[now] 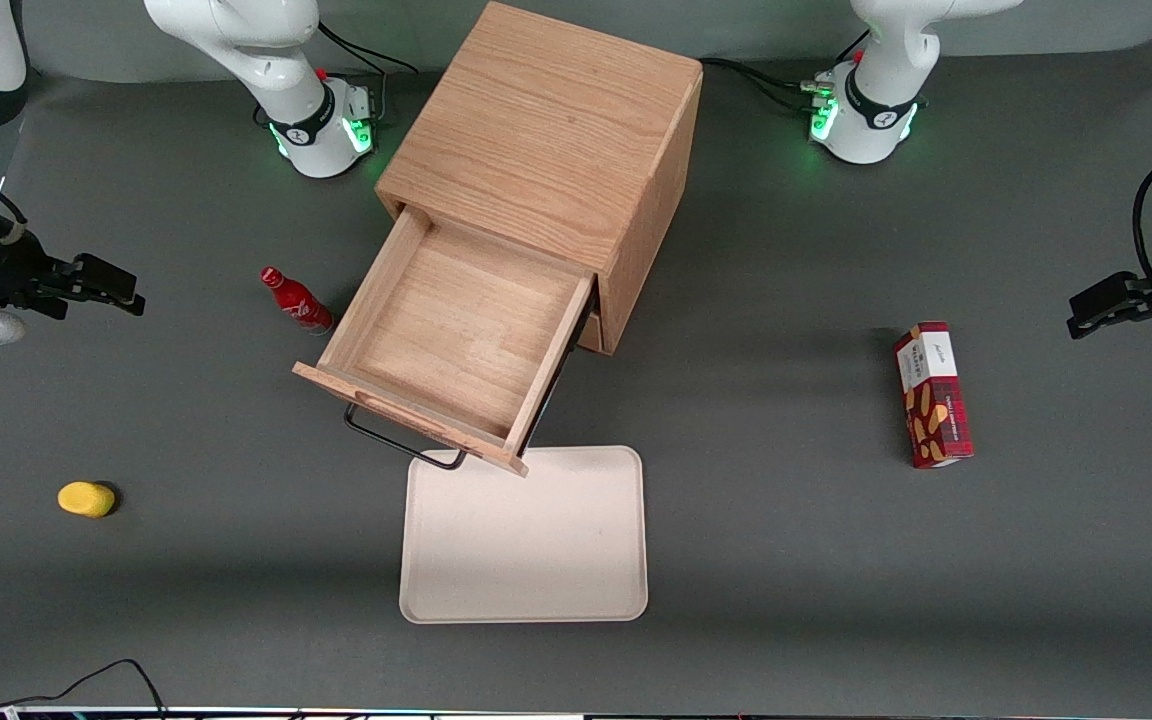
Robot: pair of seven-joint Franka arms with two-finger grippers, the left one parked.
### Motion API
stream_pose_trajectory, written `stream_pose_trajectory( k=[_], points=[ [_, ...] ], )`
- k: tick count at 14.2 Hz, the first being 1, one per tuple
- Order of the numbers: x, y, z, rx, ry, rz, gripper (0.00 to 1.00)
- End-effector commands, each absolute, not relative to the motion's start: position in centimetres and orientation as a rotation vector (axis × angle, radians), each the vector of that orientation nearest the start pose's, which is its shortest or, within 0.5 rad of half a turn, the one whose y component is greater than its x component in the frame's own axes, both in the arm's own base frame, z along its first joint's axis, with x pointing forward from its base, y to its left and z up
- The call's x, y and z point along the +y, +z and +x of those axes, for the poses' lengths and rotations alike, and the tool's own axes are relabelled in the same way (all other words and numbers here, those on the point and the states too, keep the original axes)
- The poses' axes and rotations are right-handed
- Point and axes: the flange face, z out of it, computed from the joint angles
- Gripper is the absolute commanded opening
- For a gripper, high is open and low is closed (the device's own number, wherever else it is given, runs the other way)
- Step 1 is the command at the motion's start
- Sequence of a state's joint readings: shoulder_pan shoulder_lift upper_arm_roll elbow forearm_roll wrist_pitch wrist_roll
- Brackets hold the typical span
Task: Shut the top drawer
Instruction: 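Move the right gripper down toward the open drawer's front panel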
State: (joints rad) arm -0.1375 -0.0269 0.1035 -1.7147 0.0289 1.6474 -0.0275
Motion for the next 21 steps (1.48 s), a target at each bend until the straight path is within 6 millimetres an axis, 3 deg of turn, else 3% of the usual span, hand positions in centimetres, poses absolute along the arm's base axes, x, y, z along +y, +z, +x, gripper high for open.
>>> stream_pose_trajectory(
  k=[1,7,10,14,21],
  points=[
    [-1.4,58.0,54.3,0.047,0.038,-3.125,1.00],
    [-0.7,58.4,55.4,0.004,0.007,-3.121,1.00],
    [1.1,58.7,57.9,-0.104,-0.004,-3.114,1.00],
    [1.6,57.7,60.9,-0.317,0.004,-3.079,1.00],
    [7.0,56.5,66.2,-0.626,0.019,-2.927,1.00]
  ],
)
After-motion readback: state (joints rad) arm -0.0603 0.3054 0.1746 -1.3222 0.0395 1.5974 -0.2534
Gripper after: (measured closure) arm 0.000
